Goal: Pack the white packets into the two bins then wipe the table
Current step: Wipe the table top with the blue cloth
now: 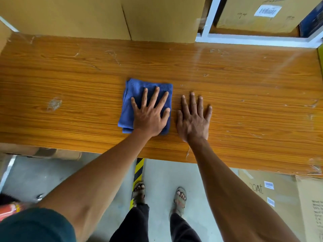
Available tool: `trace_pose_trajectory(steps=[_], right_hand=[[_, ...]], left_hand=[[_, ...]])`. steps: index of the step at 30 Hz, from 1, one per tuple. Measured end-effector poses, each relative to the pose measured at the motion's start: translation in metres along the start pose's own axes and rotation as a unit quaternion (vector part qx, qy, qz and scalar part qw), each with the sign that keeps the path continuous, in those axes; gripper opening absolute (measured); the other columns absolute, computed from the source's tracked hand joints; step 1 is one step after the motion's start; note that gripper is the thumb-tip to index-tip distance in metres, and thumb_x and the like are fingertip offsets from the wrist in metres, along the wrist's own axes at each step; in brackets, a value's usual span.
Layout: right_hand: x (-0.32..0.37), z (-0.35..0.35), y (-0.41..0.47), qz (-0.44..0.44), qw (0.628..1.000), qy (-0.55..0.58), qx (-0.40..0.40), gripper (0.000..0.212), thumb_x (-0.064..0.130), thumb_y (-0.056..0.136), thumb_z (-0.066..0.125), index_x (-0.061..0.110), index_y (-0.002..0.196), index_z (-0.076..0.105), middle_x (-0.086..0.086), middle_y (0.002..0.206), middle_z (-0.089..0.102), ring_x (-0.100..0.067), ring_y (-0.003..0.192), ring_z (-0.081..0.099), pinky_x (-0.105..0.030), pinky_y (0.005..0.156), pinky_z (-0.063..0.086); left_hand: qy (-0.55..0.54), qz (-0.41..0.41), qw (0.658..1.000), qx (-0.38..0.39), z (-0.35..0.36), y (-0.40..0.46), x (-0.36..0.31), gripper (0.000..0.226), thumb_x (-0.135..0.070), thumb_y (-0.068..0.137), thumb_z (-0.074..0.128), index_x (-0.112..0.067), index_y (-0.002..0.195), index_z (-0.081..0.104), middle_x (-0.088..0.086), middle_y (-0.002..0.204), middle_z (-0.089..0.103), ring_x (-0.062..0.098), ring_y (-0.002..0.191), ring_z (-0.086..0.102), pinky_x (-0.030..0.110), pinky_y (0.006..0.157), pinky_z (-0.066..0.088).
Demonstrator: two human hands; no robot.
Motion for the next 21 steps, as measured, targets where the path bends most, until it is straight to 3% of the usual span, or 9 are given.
trace_pose_trajectory(steps=[4,7,13,16,21], right_hand=[[-0.014,-0.004,0.009,-0.041,0.999,0.011,0.019,0.064,0.06,0.108,0.009,0.039,0.168,-0.002,0.005,0.177,-0.01,-0.025,0.163,-0.011,-0.063,0.127,-0.003],[-0.021,-0.009,0.018,-0.053,0.998,0.016,0.014,0.062,0.058,0.109,0.011,0.042,0.167,-0.002,0.007,0.177,-0.007,-0.024,0.163,-0.009,-0.063,0.127,-0.001],[-0.017,-0.006,0.023,-0.047,0.999,0.013,-0.011,0.061,0.054,0.11,0.012,0.041,0.167,0.0,0.007,0.177,-0.006,-0.025,0.163,-0.01,-0.063,0.127,-0.001],[-0.018,-0.004,0.026,-0.045,0.999,0.011,-0.011,0.06,0.053,0.11,0.012,0.04,0.168,-0.001,0.006,0.177,-0.007,-0.024,0.163,-0.011,-0.063,0.127,0.0],[-0.018,-0.004,0.024,-0.043,0.999,0.002,-0.012,0.06,0.052,0.11,0.01,0.04,0.168,-0.002,0.007,0.177,-0.009,-0.023,0.163,-0.012,-0.062,0.127,-0.001]], left_hand=[[0.021,-0.008,1.0,-0.013,0.012,-0.081,-0.014,0.066,-0.061,0.107,0.024,-0.043,0.168,0.006,-0.008,0.178,-0.001,0.031,0.164,-0.006,0.08,0.118,0.009],[0.017,-0.019,1.0,-0.003,0.011,-0.091,-0.016,0.067,-0.062,0.107,0.026,-0.043,0.168,0.006,-0.007,0.178,-0.002,0.032,0.164,-0.006,0.08,0.117,0.008],[0.006,-0.031,0.999,-0.032,0.004,0.014,-0.006,0.065,-0.065,0.105,0.026,-0.047,0.167,0.013,-0.01,0.177,0.008,0.032,0.164,0.004,0.082,0.117,0.01],[-0.001,-0.03,0.999,-0.011,-0.005,0.072,-0.004,0.065,-0.067,0.104,0.02,-0.049,0.166,0.009,-0.011,0.177,0.006,0.032,0.163,0.002,0.082,0.117,0.007],[0.002,-0.022,0.999,-0.03,0.002,0.041,-0.007,0.06,-0.061,0.108,0.018,-0.047,0.167,0.015,-0.011,0.177,0.011,0.031,0.164,0.005,0.081,0.117,0.01]])
Point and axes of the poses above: each hand's wrist, its own y-axis towards the middle knuckle, its own z-axis out of the palm, x = y × z, the point moved 2 cm from there along y, towards the middle knuckle
